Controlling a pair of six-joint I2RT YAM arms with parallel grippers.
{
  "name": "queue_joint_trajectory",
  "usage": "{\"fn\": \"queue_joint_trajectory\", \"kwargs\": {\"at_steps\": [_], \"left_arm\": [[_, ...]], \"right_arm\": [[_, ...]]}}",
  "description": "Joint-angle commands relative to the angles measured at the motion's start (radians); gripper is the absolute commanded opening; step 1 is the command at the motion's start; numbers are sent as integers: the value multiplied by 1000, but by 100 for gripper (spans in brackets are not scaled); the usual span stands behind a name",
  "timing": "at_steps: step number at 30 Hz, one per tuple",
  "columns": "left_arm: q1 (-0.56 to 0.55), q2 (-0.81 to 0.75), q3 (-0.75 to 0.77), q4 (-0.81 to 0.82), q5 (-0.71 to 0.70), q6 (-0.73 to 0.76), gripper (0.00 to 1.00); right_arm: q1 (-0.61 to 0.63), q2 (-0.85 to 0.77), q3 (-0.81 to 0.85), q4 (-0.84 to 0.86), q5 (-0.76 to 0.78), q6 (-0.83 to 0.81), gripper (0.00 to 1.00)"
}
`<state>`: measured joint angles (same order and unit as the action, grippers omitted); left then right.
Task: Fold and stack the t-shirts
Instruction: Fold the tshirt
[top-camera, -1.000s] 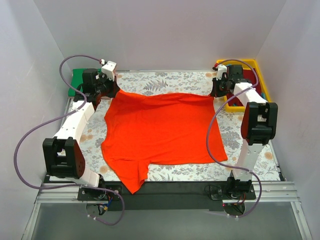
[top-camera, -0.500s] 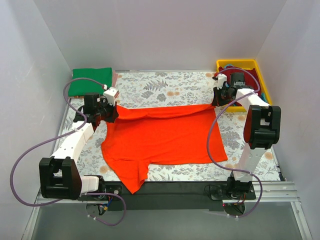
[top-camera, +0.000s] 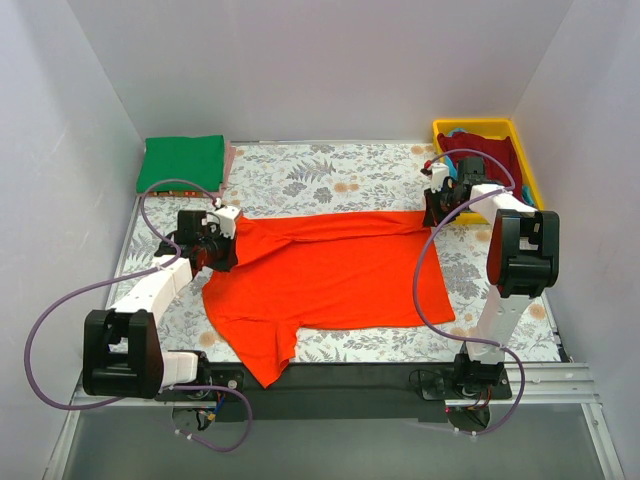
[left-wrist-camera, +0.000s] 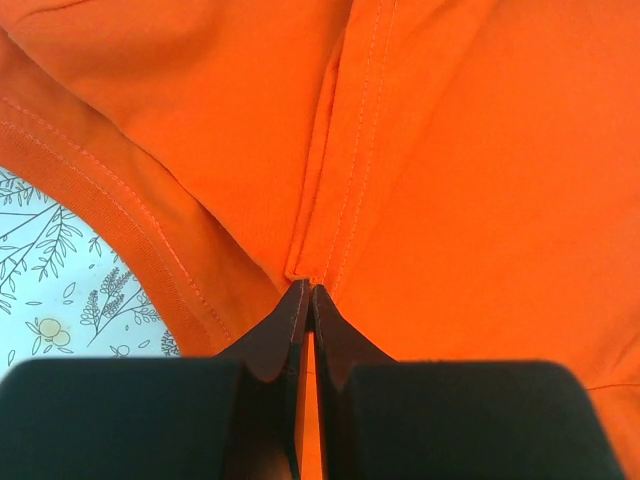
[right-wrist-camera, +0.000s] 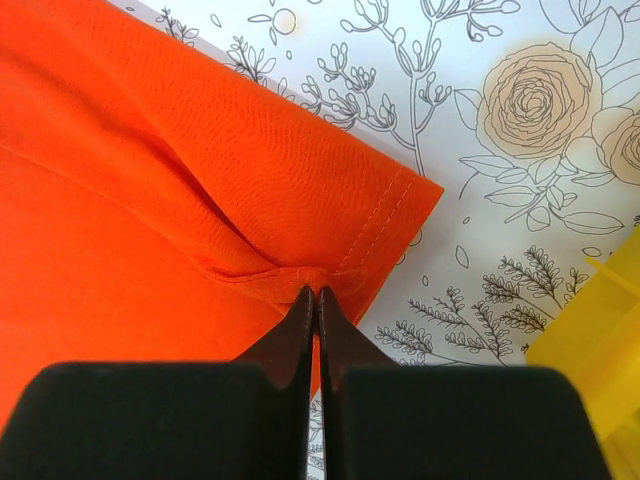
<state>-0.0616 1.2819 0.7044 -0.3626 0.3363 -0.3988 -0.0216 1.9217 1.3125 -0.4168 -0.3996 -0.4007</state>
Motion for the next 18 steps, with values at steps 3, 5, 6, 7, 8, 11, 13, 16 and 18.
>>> {"fn": "queue_joint_trajectory", "kwargs": {"at_steps": [3,5,6,7,8,11,13,16,18], "left_arm": [[3,-15,26,-9,4,-12,0],[3,-23,73,-47,15,-44,0],[3,-23,93,-61,29,-57,0],[3,-21,108,-79,35,-64,0],[3,-21,133,-111,36,-78,0],[3,-36,142,-157,29,-81,0],[3,-52,132,-170,20,-75,0],[5,-70,109,-191,10,-71,0],[3,-78,90,-196,6,-67,0]], "right_arm": [[-3,-1,14,1,-1,-21,1],[-3,-9,22,0,-1,-20,1],[-3,-10,33,-2,-2,-18,1],[-3,-12,37,-2,-2,-17,1],[-3,-13,42,-4,-2,-17,1],[-5,-15,60,-10,-4,-15,1],[-6,-15,68,-13,-5,-16,1],[-6,-10,70,-17,-5,-20,1],[-8,-7,65,-22,-8,-24,1]]}}
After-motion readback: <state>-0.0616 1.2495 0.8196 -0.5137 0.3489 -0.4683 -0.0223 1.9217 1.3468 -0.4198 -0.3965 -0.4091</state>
